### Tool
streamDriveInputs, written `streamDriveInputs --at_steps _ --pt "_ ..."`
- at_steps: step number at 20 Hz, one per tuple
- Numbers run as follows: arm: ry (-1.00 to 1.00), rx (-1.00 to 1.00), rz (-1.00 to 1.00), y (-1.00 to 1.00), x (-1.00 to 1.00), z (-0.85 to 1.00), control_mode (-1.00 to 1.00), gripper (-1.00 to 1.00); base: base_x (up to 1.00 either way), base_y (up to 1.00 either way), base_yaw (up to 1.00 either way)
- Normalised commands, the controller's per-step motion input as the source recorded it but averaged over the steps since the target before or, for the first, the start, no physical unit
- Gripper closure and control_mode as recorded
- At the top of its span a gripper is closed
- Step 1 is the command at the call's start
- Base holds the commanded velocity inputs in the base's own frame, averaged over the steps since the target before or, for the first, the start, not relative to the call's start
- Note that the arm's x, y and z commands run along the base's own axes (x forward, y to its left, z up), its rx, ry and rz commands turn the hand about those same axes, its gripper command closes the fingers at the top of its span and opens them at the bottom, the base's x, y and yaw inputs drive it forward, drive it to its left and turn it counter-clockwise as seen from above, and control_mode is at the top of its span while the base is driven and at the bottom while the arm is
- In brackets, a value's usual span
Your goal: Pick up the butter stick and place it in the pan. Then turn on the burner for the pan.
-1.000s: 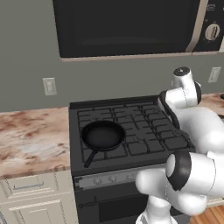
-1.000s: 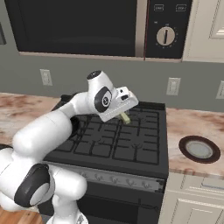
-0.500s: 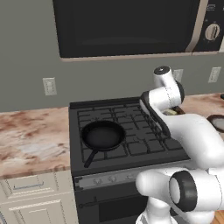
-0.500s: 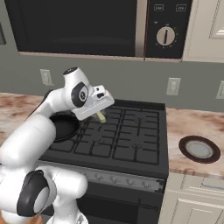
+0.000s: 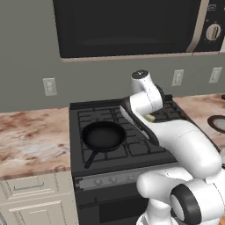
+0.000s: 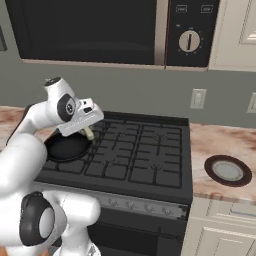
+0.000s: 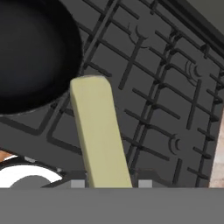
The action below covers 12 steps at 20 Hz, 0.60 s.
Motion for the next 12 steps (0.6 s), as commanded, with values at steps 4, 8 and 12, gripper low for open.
streamDriveInputs --at_steps 4,8,12 --pt "0.0 0.0 0.0 0.97 0.11 -0.05 -1.0 1.0 0.0 0.0 0.0" --pt "0.0 0.0 0.0 0.72 0.14 -0.09 -1.0 1.0 0.0 0.0 0.0" --pt "0.0 0.0 0.0 0.45 0.14 -0.13 -1.0 1.0 0.0 0.0 0.0"
